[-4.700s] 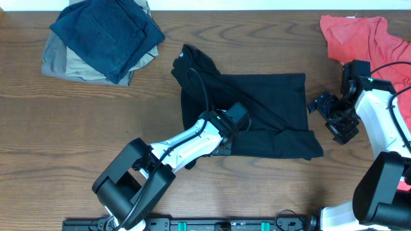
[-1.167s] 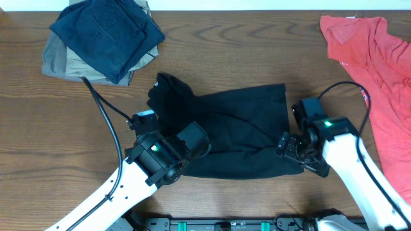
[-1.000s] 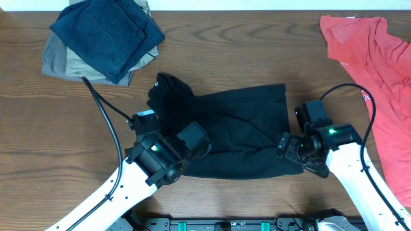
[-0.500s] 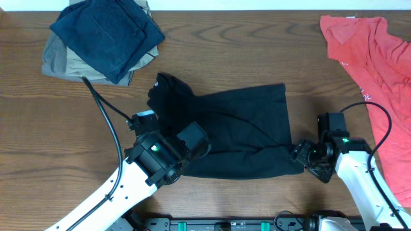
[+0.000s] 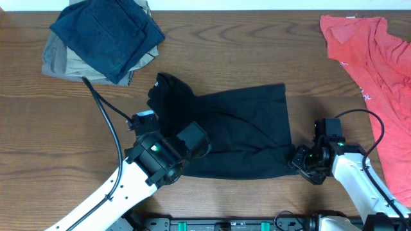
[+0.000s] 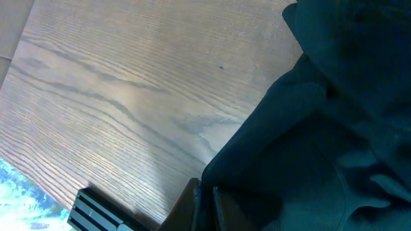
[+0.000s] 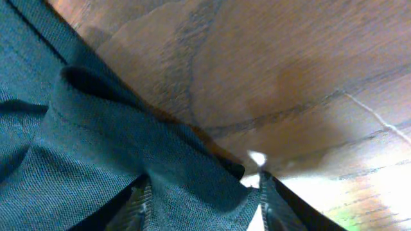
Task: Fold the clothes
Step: 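Grasp the shirt's lower right corner with the right gripper, then lift the black shirt with both grippers and swing it up toward the far edge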
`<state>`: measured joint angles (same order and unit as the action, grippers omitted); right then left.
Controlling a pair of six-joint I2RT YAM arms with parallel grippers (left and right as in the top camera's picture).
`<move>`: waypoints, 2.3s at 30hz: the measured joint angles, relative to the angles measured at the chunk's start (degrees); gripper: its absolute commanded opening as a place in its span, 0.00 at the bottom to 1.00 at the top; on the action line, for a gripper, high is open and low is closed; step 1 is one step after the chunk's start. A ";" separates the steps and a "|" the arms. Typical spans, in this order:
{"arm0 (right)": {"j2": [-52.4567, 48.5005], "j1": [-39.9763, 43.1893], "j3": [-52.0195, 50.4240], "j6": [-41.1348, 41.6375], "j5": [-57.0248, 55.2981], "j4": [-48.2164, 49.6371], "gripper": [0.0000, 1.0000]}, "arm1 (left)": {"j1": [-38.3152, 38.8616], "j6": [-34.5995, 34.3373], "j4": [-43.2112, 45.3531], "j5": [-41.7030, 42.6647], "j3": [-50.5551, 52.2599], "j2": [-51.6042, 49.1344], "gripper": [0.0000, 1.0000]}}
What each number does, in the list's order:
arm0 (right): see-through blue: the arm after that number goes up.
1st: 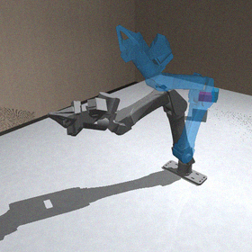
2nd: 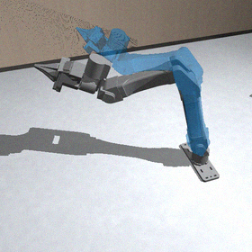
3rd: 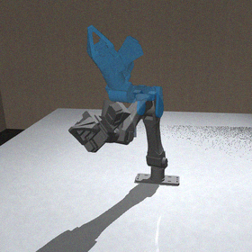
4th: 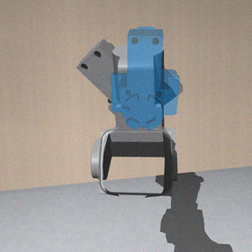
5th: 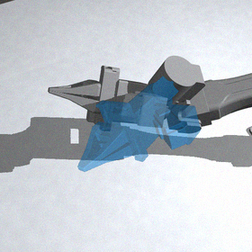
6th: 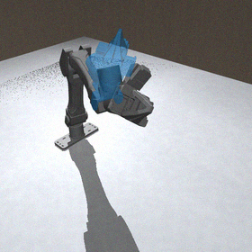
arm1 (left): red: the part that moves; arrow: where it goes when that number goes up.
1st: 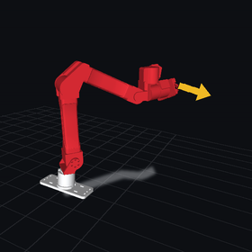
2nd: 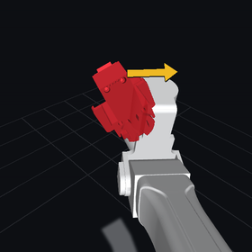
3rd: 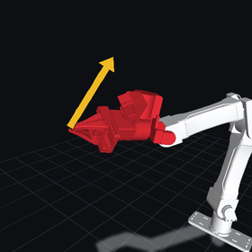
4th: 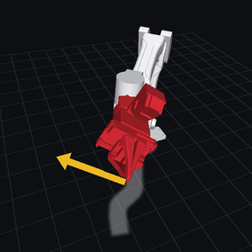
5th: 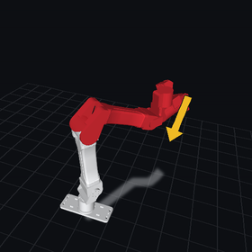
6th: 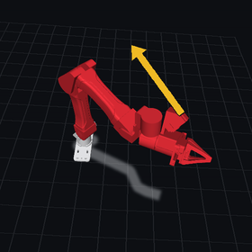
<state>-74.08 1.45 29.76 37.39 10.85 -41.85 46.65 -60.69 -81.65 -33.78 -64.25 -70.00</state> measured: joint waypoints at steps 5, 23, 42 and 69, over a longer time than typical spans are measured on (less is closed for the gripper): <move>-0.66 0.04 -0.09 1.44 1.01 0.96 0.21 | 0.00 -0.15 -0.02 0.00 0.00 0.00 0.08; -0.81 0.04 5.95 1.79 -0.66 -9.51 0.01 | 0.00 -0.39 -4.17 0.22 -0.74 0.35 0.06; 4.44 0.04 60.13 -8.59 -11.37 -39.10 0.01 | 0.00 12.24 -10.69 0.31 -38.07 5.18 0.06; -11.21 0.04 82.12 -14.01 -12.81 -31.52 0.01 | -2.08 30.01 9.66 -5.51 -55.56 -7.67 0.06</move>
<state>-85.30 1.50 111.87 23.38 -1.96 -73.36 44.58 -30.68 -71.99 -39.29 -119.81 -77.67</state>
